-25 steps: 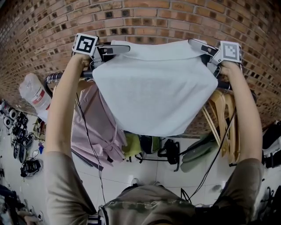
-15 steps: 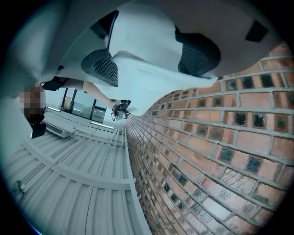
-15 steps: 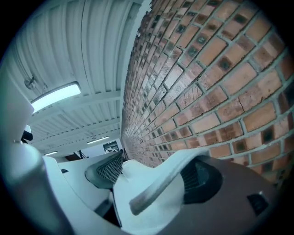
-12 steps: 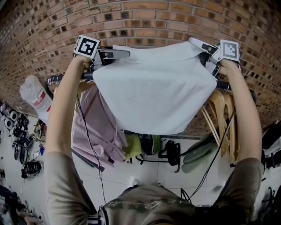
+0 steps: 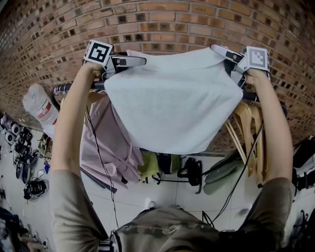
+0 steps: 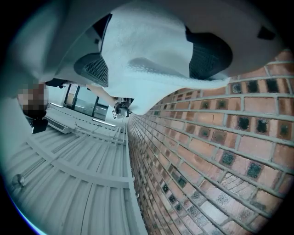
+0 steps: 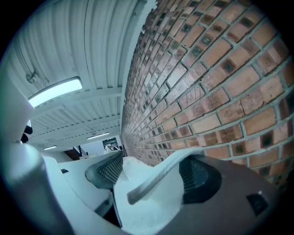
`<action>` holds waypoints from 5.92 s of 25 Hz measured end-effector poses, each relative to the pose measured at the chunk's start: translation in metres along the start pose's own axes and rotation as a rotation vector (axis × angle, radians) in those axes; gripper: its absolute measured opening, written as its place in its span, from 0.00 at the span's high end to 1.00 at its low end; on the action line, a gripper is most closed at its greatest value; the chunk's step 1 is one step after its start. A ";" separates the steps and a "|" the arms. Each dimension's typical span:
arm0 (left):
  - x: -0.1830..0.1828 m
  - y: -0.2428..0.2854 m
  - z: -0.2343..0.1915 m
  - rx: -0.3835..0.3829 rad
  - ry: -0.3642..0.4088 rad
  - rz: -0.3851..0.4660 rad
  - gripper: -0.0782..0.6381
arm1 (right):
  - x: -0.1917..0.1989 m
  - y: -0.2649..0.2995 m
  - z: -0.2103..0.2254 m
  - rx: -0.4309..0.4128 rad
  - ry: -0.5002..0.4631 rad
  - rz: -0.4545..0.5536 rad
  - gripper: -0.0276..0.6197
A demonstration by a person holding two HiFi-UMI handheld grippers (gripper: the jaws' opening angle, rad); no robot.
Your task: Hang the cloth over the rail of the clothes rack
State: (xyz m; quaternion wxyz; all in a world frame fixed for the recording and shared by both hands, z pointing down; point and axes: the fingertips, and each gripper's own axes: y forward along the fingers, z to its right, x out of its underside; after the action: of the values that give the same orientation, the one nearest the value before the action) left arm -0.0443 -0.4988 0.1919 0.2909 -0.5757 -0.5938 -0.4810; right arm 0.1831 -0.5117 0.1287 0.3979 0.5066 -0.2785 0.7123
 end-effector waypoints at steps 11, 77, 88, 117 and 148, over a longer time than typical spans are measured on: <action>0.014 0.003 -0.006 -0.028 -0.013 -0.070 0.12 | -0.015 -0.007 -0.003 -0.032 -0.022 0.062 0.39; -0.088 -0.026 0.133 -0.081 0.538 0.320 0.13 | 0.021 -0.079 -0.180 -0.089 -0.407 0.244 0.40; -0.027 -0.053 0.228 0.080 0.561 0.494 0.22 | 0.047 -0.084 -0.199 -0.181 -0.255 0.228 0.40; 0.186 -0.081 0.142 -0.215 0.370 0.355 0.88 | 0.208 -0.132 -0.162 -0.059 -0.358 0.107 0.94; 0.307 -0.047 0.272 -0.058 0.298 0.387 0.88 | 0.313 -0.196 -0.271 0.083 -0.360 0.192 0.94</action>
State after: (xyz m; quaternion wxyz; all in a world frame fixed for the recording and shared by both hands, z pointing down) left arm -0.0843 -0.1230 0.3565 0.4455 -0.6096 -0.4088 -0.5127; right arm 0.1607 -0.1028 0.3332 0.2508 0.6128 -0.3628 0.6557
